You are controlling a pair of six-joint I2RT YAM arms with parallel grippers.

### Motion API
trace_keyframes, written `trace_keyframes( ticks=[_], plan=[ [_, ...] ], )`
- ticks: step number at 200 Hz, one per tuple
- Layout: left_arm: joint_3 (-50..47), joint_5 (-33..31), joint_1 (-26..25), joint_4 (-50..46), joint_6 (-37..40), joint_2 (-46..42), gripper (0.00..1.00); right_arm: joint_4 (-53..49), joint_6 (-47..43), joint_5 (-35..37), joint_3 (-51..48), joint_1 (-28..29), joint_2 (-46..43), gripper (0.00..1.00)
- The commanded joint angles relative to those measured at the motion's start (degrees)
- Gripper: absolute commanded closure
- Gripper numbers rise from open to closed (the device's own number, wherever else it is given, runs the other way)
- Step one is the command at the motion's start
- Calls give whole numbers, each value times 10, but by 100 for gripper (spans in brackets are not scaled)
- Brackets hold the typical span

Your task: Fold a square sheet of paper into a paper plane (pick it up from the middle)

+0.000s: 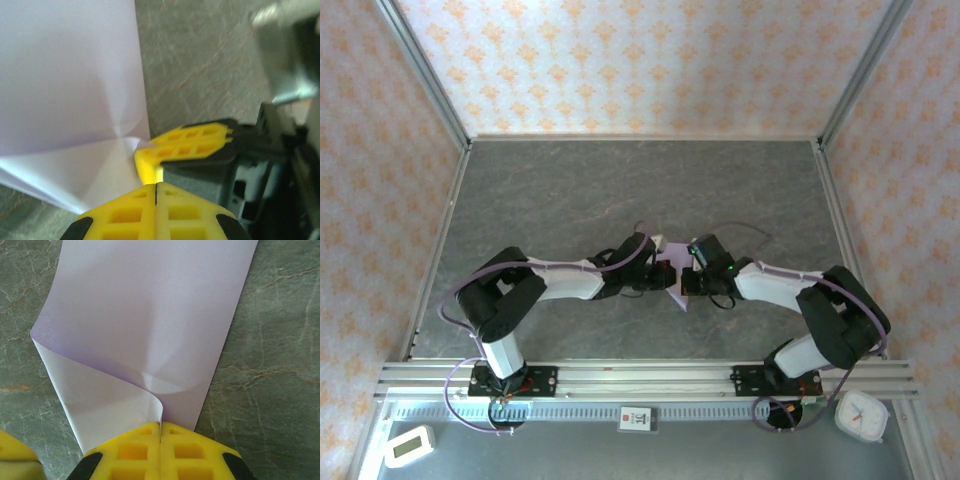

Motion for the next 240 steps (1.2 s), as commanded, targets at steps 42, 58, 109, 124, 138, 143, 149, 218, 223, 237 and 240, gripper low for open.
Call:
trace_keyframes(
  ticks=[42, 58, 109, 124, 138, 143, 149, 218, 223, 237, 240],
  plan=[
    [18, 1, 30, -10, 24, 45, 100, -61, -7, 19, -30, 0, 39, 100],
    [13, 2, 32, -8, 30, 54, 100, -60, -6, 20, -30, 0, 40, 100],
    [-3, -12, 35, -15, 46, 78, 100, -63, -6, 21, -28, 1, 41, 100],
    [-6, -17, 36, -22, 47, 81, 100, -64, -5, 20, -27, 0, 41, 100],
    [-8, -24, 36, -32, 51, 83, 100, -70, -6, 18, -20, 1, 40, 100],
    [-7, -25, 36, -37, 51, 83, 100, -73, -5, 17, -16, 0, 38, 100],
    [-7, -25, 37, -39, 53, 83, 100, -78, -5, 17, -9, 0, 34, 100],
    [-13, -30, 37, -57, 62, 110, 100, -144, 27, -4, 73, -2, -61, 70],
    [-13, -30, 37, -58, 62, 110, 100, -143, 33, -12, 71, -2, -70, 71],
    [-14, -31, 36, -58, 62, 110, 100, -133, 49, -39, 61, -1, -87, 79],
    [-14, -31, 36, -59, 62, 109, 100, -131, 52, -44, 59, -1, -90, 82]
  ],
)
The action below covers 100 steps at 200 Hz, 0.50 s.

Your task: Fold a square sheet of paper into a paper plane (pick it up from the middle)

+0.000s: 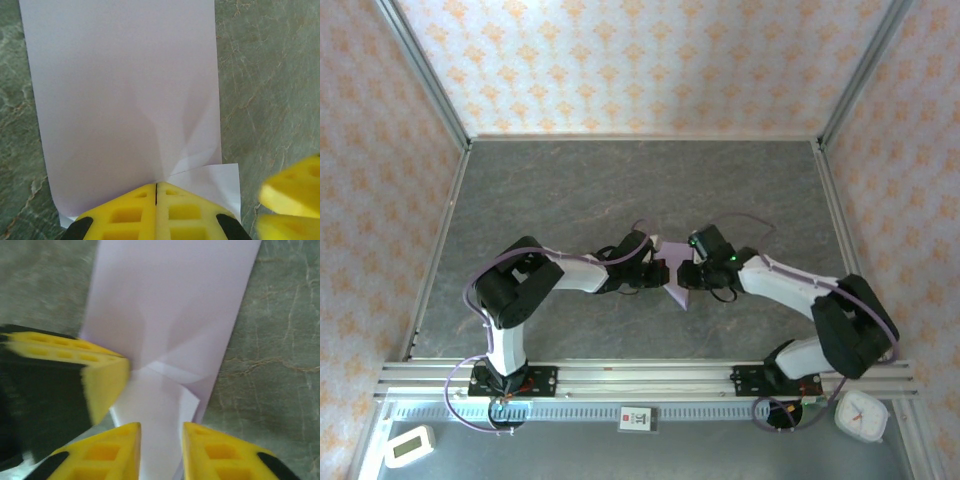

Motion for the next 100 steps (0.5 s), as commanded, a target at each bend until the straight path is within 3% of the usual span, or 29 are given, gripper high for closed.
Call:
trace_keyframes(
  ticks=[1, 24, 100],
  plan=[
    [-22, -33, 5, -61, 19, 38, 100, -20, 32, -36, -3, -1, -37, 82],
    [-21, -34, 5, -63, 21, 42, 100, 2, 45, -63, -15, 0, -44, 100],
    [-28, -37, 6, -59, 21, 43, 100, 76, 65, -94, -3, 34, 48, 100]
  ],
)
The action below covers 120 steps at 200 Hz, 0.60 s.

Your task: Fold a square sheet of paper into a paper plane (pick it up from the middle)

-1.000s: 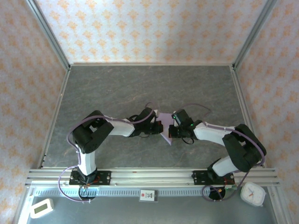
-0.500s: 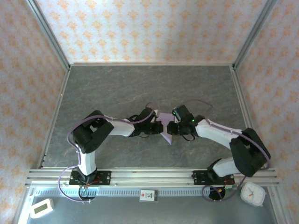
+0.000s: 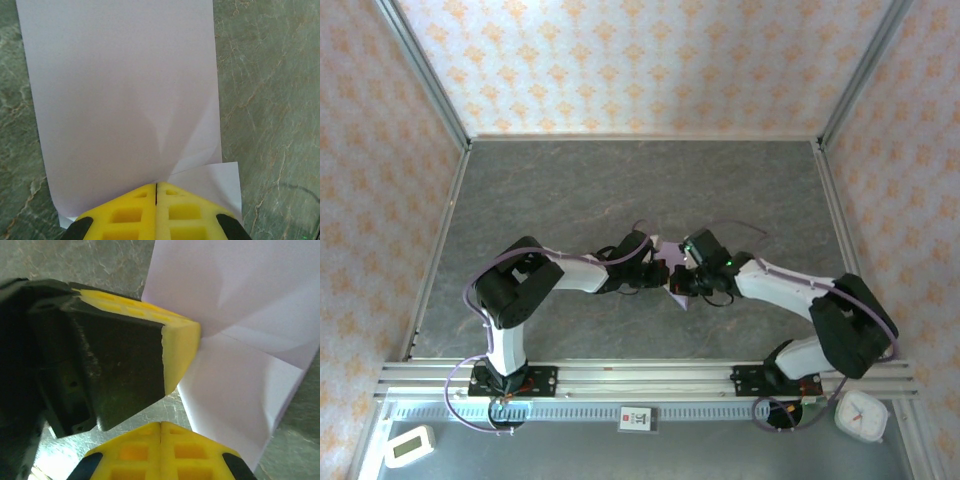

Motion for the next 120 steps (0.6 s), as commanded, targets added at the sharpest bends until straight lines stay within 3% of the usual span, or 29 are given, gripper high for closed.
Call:
trace_keyframes(
  ticks=[1, 52, 120],
  plan=[
    [-28, -36, 5, -59, 15, 44, 100, 33, 12, -10, 9, 4, 24, 100],
    [-28, -36, 5, -59, 16, 46, 100, 63, 17, -8, -17, 5, 62, 100],
    [-32, -38, 6, -66, 17, 49, 100, 62, 11, 10, -84, -6, 41, 100]
  ],
)
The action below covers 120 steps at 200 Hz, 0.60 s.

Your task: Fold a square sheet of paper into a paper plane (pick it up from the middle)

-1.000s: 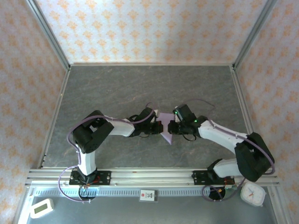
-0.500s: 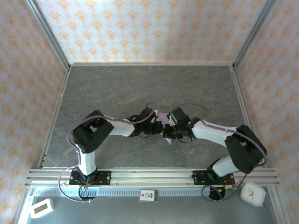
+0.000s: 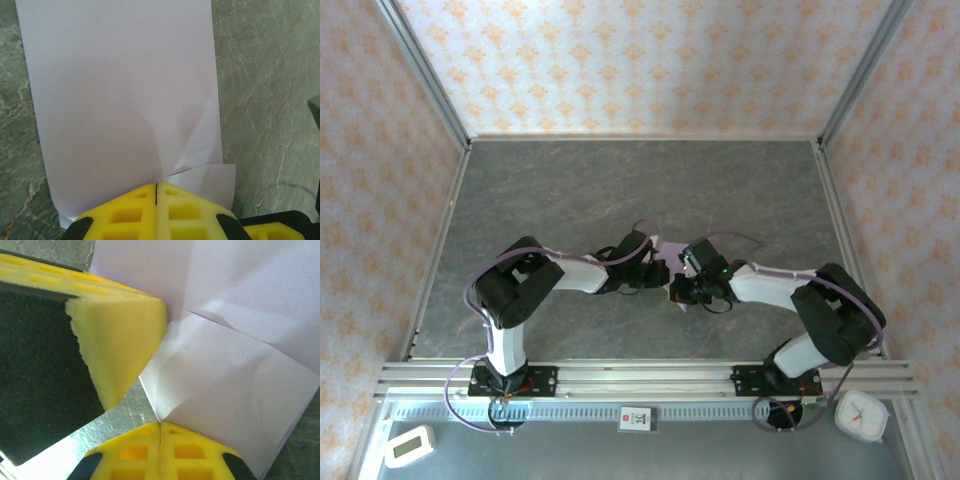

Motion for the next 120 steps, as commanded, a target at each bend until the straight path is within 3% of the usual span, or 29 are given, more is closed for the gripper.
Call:
trace_keyframes(
  ticks=[1, 120],
  plan=[
    [-28, -41, 5, -75, 13, 48, 100, -16, 1, 24, -33, -4, -1, 100],
    [-34, -53, 5, -82, 10, 48, 100, -35, 87, 32, -144, -7, -124, 100]
  ],
)
